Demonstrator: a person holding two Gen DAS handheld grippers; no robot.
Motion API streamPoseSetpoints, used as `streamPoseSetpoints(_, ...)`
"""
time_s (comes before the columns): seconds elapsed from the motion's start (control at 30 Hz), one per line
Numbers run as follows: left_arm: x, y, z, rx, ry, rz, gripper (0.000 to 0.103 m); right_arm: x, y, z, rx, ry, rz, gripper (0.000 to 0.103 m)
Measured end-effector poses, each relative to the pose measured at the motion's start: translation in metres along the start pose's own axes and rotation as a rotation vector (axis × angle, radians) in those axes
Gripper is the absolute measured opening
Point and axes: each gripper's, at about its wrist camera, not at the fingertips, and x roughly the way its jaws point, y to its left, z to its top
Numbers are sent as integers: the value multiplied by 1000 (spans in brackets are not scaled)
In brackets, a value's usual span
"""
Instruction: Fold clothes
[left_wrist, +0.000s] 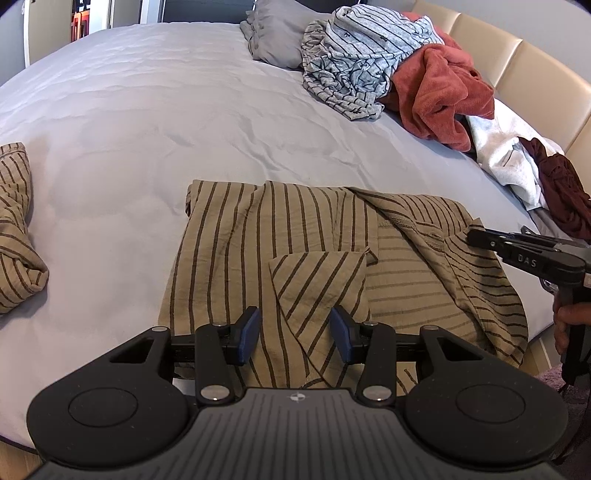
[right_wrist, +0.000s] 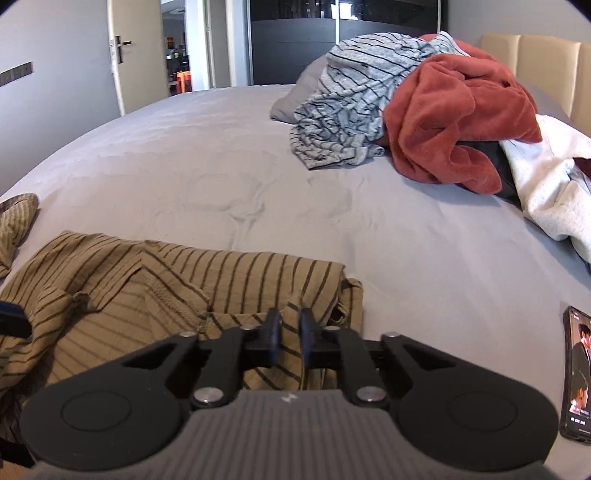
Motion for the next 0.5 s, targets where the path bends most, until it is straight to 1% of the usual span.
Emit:
streamPoseSetpoints(0.1, -1, 1, 0, -2, -4, -2, 39, -14, 5, 1, -25, -18, -8, 9)
streamPoseSetpoints(0.27, -1, 1, -1, -2, -5, -3, 39, -28, 14, -4, -113, -16, -35, 9)
streamPoseSetpoints(0.3, -1, 1, -1, -3, -4, -4, 39, -29, 14, -5, -113, -22, -20, 9)
streamPoseSetpoints(0.37, -2, 1, -2, -4, -3, -5, 39, -30, 15, -6, -111, -28, 9, 4)
streamPoseSetpoints(0.4, -2, 1, -3, -5, -4, -5, 39, -31, 16, -6, -111, -30, 20, 4)
streamPoseSetpoints(0.5, -4, 1, -3, -7, -6, -2, 39, -28, 16, -6, -107, -26, 21, 4)
